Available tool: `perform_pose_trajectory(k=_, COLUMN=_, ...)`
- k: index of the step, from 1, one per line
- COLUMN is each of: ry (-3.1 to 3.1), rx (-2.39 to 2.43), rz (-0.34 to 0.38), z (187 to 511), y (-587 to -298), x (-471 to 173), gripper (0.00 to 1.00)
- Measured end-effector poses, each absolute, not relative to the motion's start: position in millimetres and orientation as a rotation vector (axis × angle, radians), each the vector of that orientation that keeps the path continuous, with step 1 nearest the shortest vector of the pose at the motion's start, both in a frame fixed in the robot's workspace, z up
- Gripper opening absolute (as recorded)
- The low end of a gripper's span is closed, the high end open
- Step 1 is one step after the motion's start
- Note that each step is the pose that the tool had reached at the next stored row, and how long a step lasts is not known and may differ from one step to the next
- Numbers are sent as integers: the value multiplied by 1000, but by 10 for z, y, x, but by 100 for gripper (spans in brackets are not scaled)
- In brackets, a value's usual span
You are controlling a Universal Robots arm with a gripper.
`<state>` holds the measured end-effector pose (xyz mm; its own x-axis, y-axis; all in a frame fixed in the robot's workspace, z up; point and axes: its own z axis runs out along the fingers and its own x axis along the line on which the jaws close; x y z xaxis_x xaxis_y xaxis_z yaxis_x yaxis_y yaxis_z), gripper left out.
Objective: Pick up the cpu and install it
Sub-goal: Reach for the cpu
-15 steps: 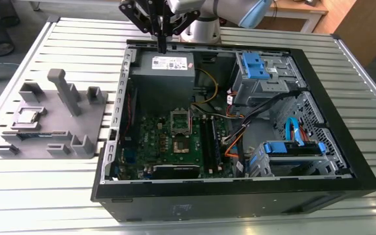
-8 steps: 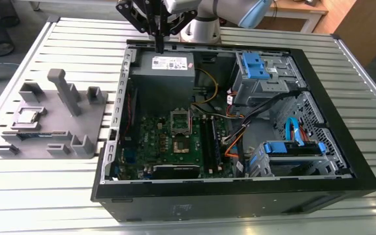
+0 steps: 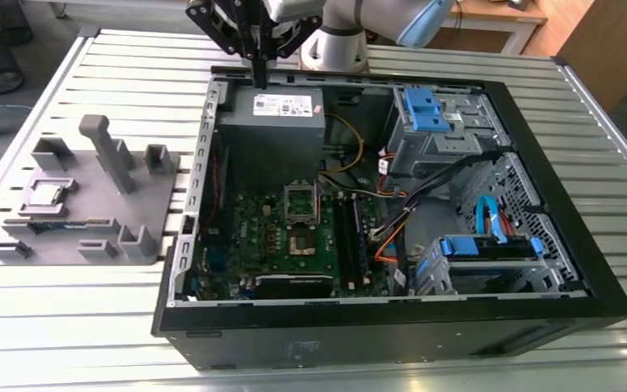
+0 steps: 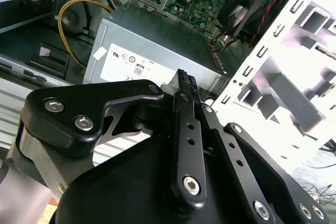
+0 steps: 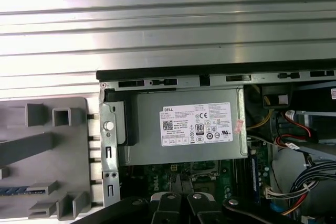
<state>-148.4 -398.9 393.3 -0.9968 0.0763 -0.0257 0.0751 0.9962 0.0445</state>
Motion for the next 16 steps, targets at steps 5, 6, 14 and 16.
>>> perform_pose_trajectory(k=5, ry=3111, rx=118, rz=68, z=3933, y=-3989, x=-1532, gripper=11)
perform_pose_trajectory(k=6, ry=3111, rx=118, rz=68, z=3933, y=-3989, x=-1540, gripper=11)
perform_pose_trajectory(k=14, ry=3110, rx=118, rz=68, z=3933, y=-3989, x=-1599, gripper=11)
perform_pose_trajectory(k=16, ry=3110, rx=118, rz=68, z=3933, y=-3989, x=-1613, gripper=11)
